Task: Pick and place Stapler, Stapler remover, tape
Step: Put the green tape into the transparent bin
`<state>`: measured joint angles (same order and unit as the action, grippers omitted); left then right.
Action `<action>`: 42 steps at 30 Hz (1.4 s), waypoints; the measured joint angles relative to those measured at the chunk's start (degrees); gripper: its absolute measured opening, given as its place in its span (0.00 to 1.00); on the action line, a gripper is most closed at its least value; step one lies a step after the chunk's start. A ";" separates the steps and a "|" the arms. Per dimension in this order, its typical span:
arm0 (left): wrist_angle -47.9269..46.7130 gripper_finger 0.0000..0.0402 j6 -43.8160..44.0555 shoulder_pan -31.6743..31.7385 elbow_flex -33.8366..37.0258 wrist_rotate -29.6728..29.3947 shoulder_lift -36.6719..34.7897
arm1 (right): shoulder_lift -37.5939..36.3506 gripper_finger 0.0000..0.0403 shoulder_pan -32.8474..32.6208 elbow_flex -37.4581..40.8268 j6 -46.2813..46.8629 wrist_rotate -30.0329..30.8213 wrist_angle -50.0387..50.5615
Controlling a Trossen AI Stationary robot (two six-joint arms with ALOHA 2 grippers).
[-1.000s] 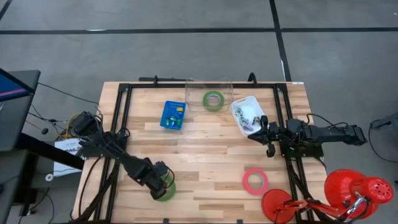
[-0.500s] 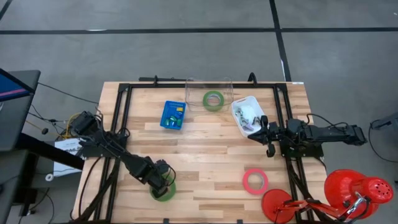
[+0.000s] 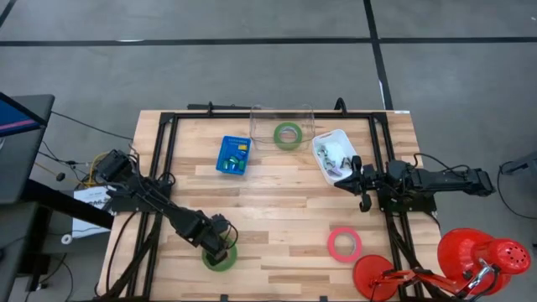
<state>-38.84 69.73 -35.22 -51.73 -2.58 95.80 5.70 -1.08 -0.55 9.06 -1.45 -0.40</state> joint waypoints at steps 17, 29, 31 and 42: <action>-0.07 0.24 -0.02 0.01 -0.03 0.37 -0.03 | -0.01 0.00 0.00 0.01 0.00 0.00 0.01; 0.11 0.24 -1.96 2.21 -4.49 1.54 -0.03 | 0.01 0.00 0.02 0.02 0.00 0.00 0.00; 0.15 0.24 -2.80 3.33 -5.47 1.53 -0.03 | -0.01 0.00 0.02 0.02 0.00 0.00 0.00; 0.77 0.24 -14.39 11.89 -10.07 1.35 -0.03 | -0.01 0.00 0.02 0.02 0.00 0.00 0.00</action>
<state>-38.07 55.35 -23.34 -61.80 -1.23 95.77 5.69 -1.06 -0.54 9.06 -1.45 -0.40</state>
